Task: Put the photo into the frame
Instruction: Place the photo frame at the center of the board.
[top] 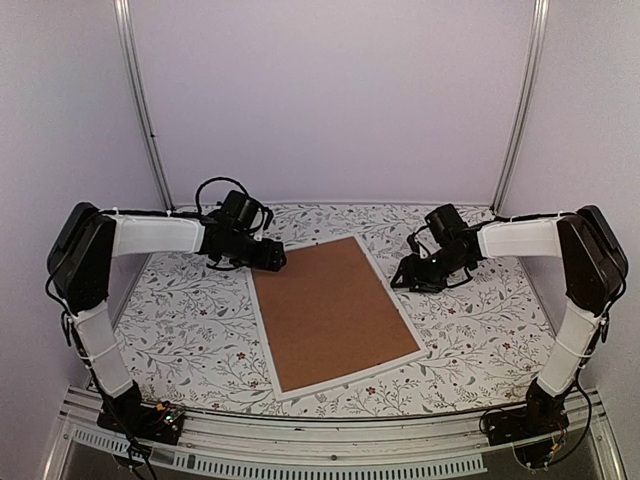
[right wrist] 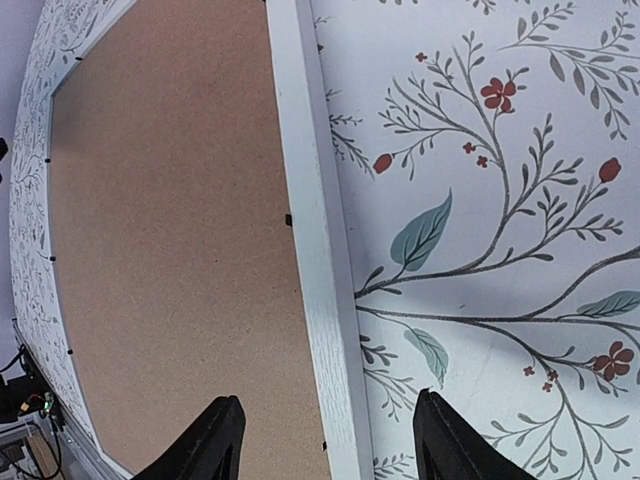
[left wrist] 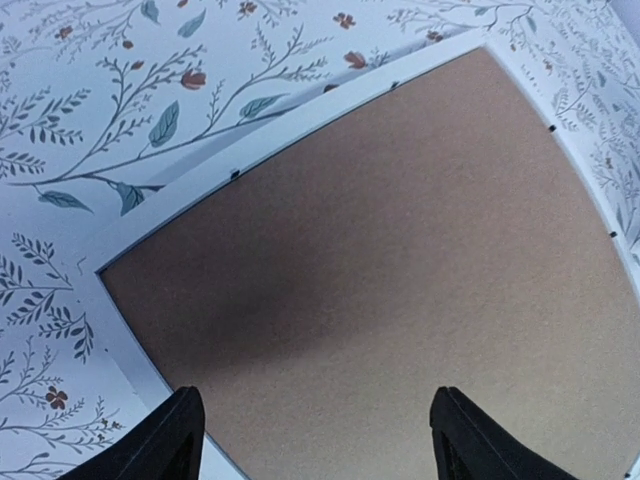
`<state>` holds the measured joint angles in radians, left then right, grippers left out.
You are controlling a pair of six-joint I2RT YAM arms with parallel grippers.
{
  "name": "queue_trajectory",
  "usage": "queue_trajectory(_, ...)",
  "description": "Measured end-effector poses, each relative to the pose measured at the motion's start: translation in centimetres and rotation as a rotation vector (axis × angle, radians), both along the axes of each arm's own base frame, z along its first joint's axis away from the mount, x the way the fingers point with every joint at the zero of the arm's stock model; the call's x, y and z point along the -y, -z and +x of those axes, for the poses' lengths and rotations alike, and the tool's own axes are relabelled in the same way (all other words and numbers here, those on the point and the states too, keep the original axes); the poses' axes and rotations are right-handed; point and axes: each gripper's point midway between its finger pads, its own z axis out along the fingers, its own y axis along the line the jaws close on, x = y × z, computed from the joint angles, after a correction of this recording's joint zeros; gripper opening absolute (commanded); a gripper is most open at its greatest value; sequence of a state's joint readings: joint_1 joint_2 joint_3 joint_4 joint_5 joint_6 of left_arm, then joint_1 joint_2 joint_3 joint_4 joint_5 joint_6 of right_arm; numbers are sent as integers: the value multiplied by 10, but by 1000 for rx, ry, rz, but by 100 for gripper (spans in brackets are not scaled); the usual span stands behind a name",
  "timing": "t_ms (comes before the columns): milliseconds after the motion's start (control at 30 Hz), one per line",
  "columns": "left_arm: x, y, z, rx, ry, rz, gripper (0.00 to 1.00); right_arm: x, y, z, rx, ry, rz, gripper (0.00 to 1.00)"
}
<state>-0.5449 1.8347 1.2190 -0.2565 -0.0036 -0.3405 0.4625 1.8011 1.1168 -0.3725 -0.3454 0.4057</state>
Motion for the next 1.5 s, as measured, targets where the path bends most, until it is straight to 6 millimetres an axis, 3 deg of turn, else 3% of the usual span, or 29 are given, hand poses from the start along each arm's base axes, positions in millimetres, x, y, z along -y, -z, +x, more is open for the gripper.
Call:
queue_trajectory(100, -6, 18, -5, -54, -15, 24, 81, 0, 1, -1, 3, -7, -2, 61)
queue_trajectory(233, -18, 28, -21, -92, -50, 31, 81, -1, 3, 1, 15, -21, -4, 59)
queue_trajectory(567, -47, 33, -66, -146, -134, 11, 81, -2, 28, -3, -28, -54, -28, 57)
queue_trajectory(867, -47, 63, -100, -265, -146, -65, 77, -15, 30, -13, -43, -95, -9, 54)
queue_trajectory(1233, -22, 56, -92, -265, -94, -193, 68, -24, 29, -39, -54, -94, 27, 51)
queue_trajectory(1500, -33, 56, -63, -261, -121, -208, 71, -33, 18, -63, -64, -123, 32, 52)
